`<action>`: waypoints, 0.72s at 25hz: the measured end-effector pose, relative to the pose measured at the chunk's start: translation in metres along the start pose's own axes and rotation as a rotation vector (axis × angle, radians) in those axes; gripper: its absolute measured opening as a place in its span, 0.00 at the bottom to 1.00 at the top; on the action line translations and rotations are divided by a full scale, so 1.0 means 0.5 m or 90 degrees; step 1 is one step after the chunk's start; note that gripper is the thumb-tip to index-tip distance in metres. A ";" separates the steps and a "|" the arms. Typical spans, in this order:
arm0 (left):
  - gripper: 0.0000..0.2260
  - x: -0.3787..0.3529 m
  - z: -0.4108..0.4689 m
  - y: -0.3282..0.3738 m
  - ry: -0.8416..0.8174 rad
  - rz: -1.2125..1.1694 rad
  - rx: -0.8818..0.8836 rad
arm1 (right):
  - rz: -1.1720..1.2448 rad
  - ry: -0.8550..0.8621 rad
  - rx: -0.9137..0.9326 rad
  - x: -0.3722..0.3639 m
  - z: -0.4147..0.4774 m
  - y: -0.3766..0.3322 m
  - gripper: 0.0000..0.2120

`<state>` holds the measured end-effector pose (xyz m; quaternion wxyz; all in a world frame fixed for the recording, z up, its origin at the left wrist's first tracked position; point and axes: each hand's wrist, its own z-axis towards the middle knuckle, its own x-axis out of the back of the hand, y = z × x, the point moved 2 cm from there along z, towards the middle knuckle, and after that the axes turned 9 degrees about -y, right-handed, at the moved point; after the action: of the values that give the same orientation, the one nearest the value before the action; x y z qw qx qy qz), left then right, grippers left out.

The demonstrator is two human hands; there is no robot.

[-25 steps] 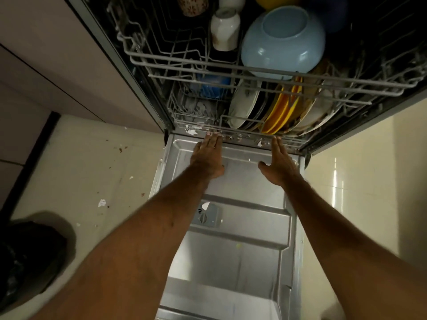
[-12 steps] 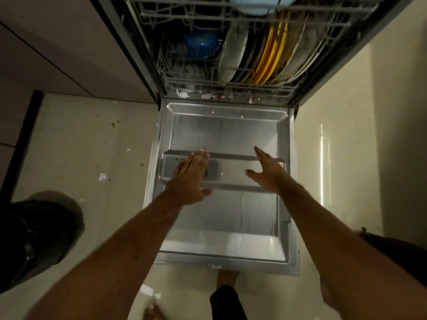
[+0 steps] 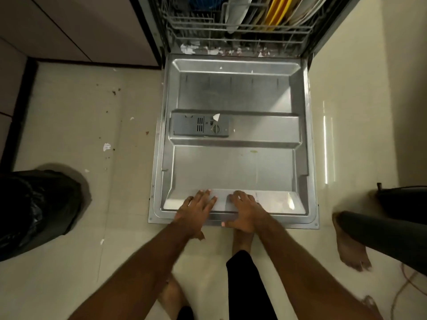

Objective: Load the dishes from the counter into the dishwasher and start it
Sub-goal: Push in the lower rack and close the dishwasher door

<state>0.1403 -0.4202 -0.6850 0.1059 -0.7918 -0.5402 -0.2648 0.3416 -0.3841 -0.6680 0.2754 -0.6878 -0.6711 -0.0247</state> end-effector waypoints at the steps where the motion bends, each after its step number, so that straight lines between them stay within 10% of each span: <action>1: 0.62 -0.012 0.000 0.009 0.029 0.021 0.020 | -0.025 0.039 0.002 -0.016 0.003 -0.003 0.50; 5: 0.48 -0.025 0.009 0.018 0.138 0.077 0.031 | -0.173 0.154 -0.007 -0.064 0.006 -0.016 0.52; 12: 0.61 -0.018 0.005 0.000 0.101 0.077 0.002 | -0.295 0.160 -0.090 -0.110 -0.011 -0.051 0.57; 18: 0.62 0.054 -0.102 -0.005 0.120 0.070 -0.005 | -0.324 0.233 -0.119 -0.071 -0.094 -0.098 0.37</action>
<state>0.1299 -0.4205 -0.6283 0.1674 -0.7920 -0.4828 -0.3340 0.3077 -0.4382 -0.6257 0.3126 -0.5046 -0.7554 -0.2774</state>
